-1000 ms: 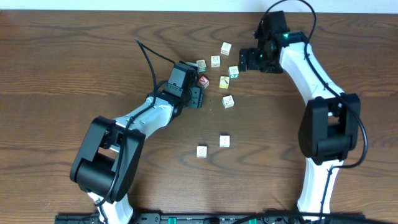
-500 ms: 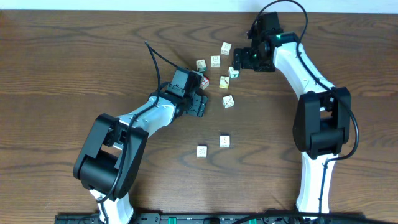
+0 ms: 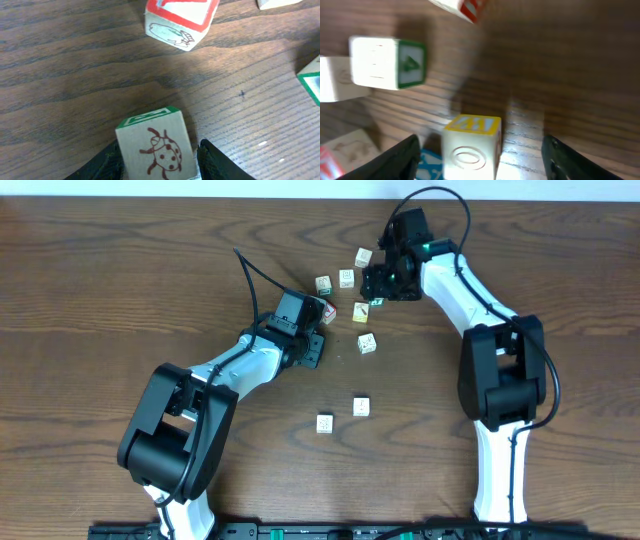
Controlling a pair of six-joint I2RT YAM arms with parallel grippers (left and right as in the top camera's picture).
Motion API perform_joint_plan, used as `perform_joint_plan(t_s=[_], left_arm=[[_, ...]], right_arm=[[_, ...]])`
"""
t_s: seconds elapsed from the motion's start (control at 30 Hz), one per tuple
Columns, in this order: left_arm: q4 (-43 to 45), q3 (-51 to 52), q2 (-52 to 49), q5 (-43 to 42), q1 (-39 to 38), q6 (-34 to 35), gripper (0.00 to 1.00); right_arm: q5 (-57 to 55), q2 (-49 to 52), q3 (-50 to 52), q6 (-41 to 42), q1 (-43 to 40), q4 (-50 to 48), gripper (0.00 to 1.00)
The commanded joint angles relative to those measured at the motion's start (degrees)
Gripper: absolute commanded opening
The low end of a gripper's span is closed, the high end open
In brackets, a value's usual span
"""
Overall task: Lift 5 blocks
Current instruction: 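Grasp the ladybug block with left gripper, yellow M block with right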
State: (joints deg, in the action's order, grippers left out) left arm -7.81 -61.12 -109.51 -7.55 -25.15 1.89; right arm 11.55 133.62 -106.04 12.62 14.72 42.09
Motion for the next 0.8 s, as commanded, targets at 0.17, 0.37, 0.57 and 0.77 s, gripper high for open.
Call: perform_joint_plan(t_s=[0.17, 0.37, 0.57, 0.77], left_arm=[[-0.28, -0.39, 0.79, 0.72, 0.04, 1.18, 0.41], [-1.18, -0.42, 1.64, 0.74, 0.04, 1.38, 0.24], [-5.44, -0.39, 9.25, 5.11, 0.04, 1.4, 0.19], [-12.22, 0.85, 19.91, 5.7, 0.04, 3.34, 0.09]], right_arm=[[-2.16, 1.68, -1.14, -0.52, 0.26, 0.33, 0.47], [-2.49, 1.68, -1.22, -0.52, 0.28, 1.25, 0.18], [-3.04, -1.29, -2.08, -0.72, 0.44, 5.07, 0.01], [-7.74, -10.99, -2.05, -0.7, 0.57, 14.38, 0.01]])
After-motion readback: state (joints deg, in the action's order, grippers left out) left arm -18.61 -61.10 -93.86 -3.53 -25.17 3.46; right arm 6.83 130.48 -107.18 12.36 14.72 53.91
